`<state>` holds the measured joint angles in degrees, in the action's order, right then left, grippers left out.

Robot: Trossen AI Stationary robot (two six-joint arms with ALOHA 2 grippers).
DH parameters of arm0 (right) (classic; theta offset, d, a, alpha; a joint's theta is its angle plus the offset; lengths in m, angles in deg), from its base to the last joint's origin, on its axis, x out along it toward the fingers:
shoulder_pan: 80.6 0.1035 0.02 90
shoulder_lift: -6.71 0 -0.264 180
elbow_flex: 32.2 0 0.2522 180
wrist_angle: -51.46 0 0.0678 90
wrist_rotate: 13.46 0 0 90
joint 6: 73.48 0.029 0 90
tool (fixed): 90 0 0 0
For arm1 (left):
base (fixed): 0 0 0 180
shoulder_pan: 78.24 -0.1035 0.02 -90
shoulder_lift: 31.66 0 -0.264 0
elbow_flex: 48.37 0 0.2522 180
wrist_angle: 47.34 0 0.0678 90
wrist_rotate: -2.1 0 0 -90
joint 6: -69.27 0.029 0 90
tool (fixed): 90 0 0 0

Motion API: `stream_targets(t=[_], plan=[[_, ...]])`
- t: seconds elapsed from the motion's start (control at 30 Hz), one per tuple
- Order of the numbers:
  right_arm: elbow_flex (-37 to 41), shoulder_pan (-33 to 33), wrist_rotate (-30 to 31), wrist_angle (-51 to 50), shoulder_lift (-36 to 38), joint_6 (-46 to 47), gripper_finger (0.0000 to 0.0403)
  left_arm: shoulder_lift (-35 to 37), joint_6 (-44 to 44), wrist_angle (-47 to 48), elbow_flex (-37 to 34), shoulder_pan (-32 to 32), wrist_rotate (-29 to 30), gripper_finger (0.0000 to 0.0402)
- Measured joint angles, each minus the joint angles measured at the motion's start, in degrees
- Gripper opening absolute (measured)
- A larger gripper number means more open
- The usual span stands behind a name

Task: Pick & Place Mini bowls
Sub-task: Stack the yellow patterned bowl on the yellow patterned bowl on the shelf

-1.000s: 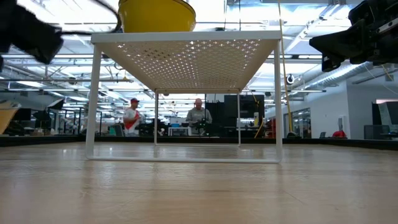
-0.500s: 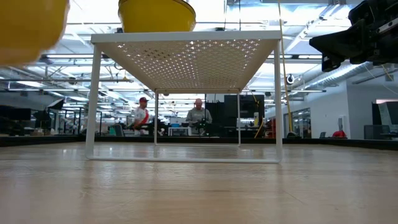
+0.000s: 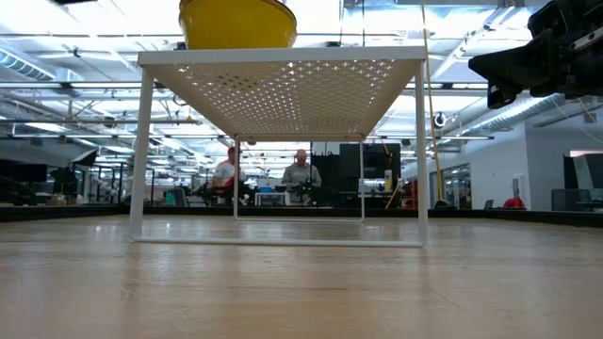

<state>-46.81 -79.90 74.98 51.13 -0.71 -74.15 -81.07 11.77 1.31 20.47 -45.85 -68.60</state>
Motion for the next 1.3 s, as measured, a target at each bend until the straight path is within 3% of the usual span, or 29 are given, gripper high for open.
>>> stream_targets(t=[0.17,0.47,0.63,0.93,1.3], plan=[[0.0,0.0,0.0,0.0,0.0,0.0,0.0016,-2.4,9.4,2.7,8.2,-4.6,-1.2,0.0008],[0.0,0.0,0.0,0.0,0.0,0.0,0.0016,-18.4,18.1,27.8,35.9,-14.2,-3.3,0.0008],[0.0,0.0,0.0,0.0,0.0,0.0,0.0016,-26.8,21.6,35.2,45.8,-21.3,-6.2,0.0008],[0.0,0.0,0.0,0.0,0.0,0.0,0.0016,-38.6,27.2,42.8,47.8,-30.6,-20.8,0.0008],[0.0,0.0,0.0,0.0,0.0,0.0,0.0016,-43.3,31.5,41.9,47.8,-34.5,-24.3,0.0008]])
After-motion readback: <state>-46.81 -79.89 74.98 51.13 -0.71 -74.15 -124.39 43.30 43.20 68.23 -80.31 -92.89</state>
